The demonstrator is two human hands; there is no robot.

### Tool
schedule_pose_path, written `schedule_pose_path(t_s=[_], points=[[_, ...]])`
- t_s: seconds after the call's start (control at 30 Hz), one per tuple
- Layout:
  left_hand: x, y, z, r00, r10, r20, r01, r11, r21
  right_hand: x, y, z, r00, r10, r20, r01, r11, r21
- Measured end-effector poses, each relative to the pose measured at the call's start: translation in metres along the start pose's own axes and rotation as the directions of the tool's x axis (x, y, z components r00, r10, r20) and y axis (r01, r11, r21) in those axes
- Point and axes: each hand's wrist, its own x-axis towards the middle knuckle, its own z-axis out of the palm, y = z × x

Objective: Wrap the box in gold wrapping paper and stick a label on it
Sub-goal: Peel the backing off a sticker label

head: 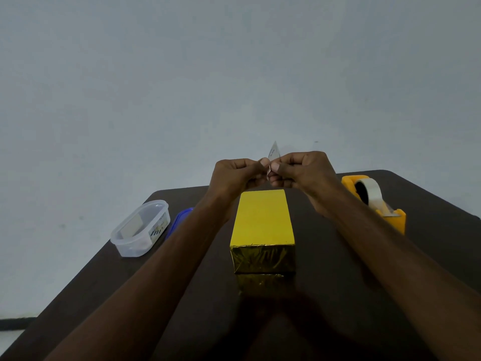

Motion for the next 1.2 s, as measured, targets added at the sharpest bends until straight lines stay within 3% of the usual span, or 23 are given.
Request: schedule_pose_path(t_s=[0.37,0.77,1.2], points=[[-0.002,-0.006,0.004,0.995,0.092,-0.036,-0.088,0.99,0.112,0.001,0.005,0.003,1.0,0.03,0.006,-0.03,0.996,0.08],[-0.002,-0.009,0.01,0.977,0.189,-0.097,-0.155,0.947,0.283,0.0,0.001,0.002,0.986,0.155,0.066,-0.167,0.949,0.268],[-0.003,-0.005,0.007,0.987,0.151,-0.064,-0.132,0.962,0.24,-0.003,0.001,-0.002,0.987,0.153,0.044,-0.159,0.971,0.179]])
